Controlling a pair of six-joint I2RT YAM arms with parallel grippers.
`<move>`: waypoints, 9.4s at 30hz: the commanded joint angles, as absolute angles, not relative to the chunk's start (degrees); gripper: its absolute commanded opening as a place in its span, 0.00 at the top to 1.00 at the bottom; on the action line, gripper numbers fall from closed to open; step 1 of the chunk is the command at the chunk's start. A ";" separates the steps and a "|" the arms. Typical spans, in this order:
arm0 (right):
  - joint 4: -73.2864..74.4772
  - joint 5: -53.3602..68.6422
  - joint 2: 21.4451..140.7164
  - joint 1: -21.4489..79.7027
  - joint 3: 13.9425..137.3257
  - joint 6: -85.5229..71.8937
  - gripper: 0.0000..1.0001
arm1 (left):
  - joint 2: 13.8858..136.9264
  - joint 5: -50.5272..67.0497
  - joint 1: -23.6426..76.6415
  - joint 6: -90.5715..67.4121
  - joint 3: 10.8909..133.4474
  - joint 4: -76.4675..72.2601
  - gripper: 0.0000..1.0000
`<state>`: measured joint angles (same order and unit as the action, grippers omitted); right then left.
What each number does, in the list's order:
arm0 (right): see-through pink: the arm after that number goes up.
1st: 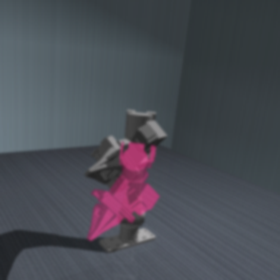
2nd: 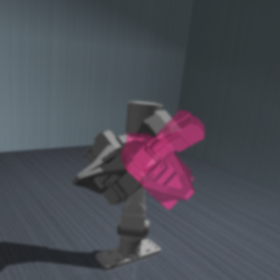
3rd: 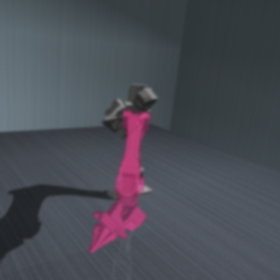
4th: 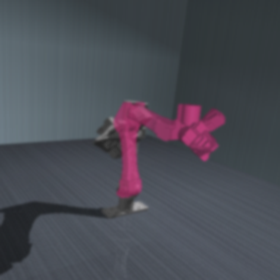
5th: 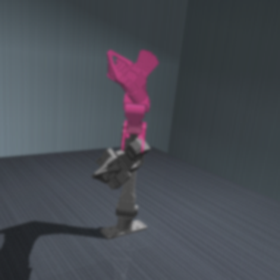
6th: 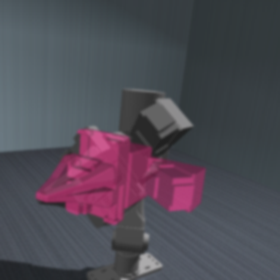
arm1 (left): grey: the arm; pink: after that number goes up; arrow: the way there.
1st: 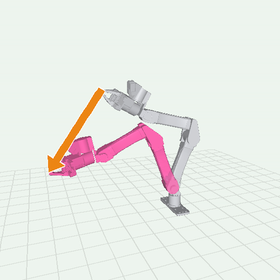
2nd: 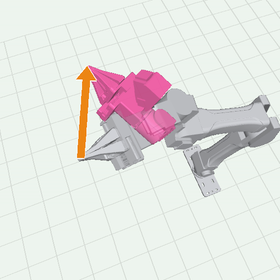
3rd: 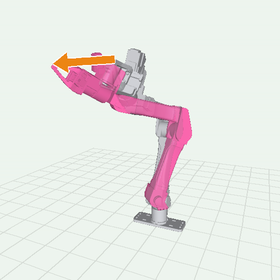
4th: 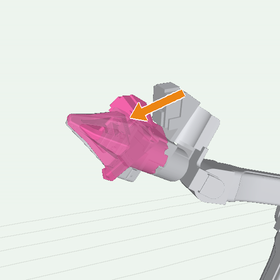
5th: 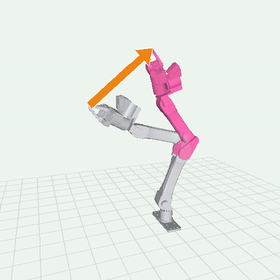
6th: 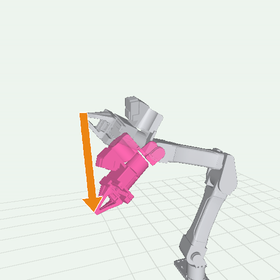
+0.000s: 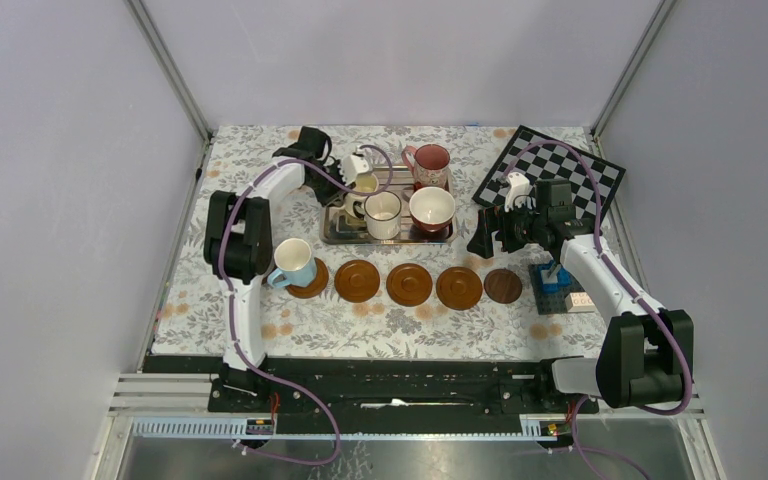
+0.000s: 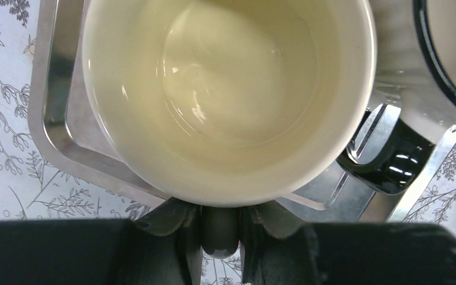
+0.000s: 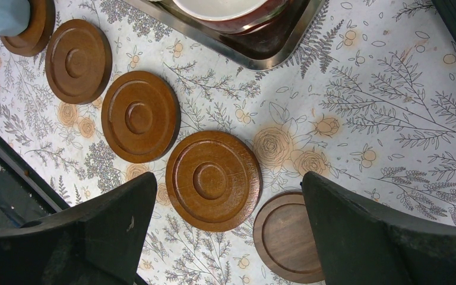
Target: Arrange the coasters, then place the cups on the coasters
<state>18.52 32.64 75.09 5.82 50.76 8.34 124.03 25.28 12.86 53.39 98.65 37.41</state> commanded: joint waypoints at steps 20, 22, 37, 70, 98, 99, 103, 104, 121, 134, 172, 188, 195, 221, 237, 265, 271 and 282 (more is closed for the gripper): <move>17.03 33.34 72.65 5.54 50.64 8.70 0.01 | 96.54 22.40 8.53 15.81 78.94 12.60 1.00; 17.12 33.18 72.55 5.54 50.83 8.64 0.00 | 92.92 23.19 8.65 15.10 77.59 13.99 1.00; 16.98 31.56 71.69 5.55 51.02 6.02 0.00 | 64.28 20.82 19.64 10.42 59.17 31.49 1.00; 16.50 30.34 71.99 5.54 50.32 6.37 0.00 | 68.39 -3.29 39.90 1.35 42.71 19.26 1.00; 16.43 30.48 71.70 5.56 50.38 6.71 0.00 | 70.11 -1.57 39.90 3.43 47.37 26.25 0.48; 16.39 30.51 71.77 5.54 50.44 6.72 0.00 | 69.64 -1.35 39.90 3.50 47.64 27.02 0.44; 16.51 31.12 72.19 5.54 50.72 6.66 0.00 | 67.19 -0.36 39.90 3.81 49.55 30.69 0.22; 16.59 31.32 72.16 5.54 50.71 6.72 0.00 | 66.95 -0.28 39.90 4.16 50.62 31.96 0.19; 18.18 32.35 74.46 5.54 53.88 7.83 0.00 | 87.18 25.45 20.58 29.58 89.87 49.83 0.01; 18.28 32.43 76.55 5.54 54.41 8.00 0.00 | 107.49 34.41 15.47 62.01 103.85 56.21 0.10; 17.39 32.01 77.84 5.53 53.79 8.00 0.01 | 117.29 28.55 21.32 61.63 99.31 49.31 1.00; 17.21 31.82 76.98 5.54 53.57 7.88 0.00 | 107.61 28.30 19.02 32.11 93.63 29.74 1.00; 17.43 31.62 76.69 5.54 53.87 7.58 0.00 | 104.97 29.16 18.63 24.67 95.77 28.30 1.00; 16.04 19.56 73.44 4.53 55.60 -2.01 0.02 | 80.76 -6.04 51.60 -8.84 72.13 29.63 1.00; 15.50 20.57 73.69 4.38 54.58 -1.26 0.02 | 84.57 -12.73 57.74 -10.64 65.86 23.13 1.00; 15.27 21.33 74.03 4.31 53.92 -0.79 0.02 | 87.16 -9.46 57.79 -9.33 60.81 21.08 0.79; 15.20 21.59 73.96 4.35 53.79 -0.73 0.02 | 86.39 -9.59 57.75 -9.05 60.87 22.66 0.65; 16.33 25.05 74.33 4.31 54.39 2.20 0.02 | 81.74 3.73 56.35 -0.91 68.21 31.79 0.02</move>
<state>17.28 22.31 75.24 4.62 53.52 -0.08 86.35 -5.65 57.67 -6.94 62.04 29.19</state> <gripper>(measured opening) 0.988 0.901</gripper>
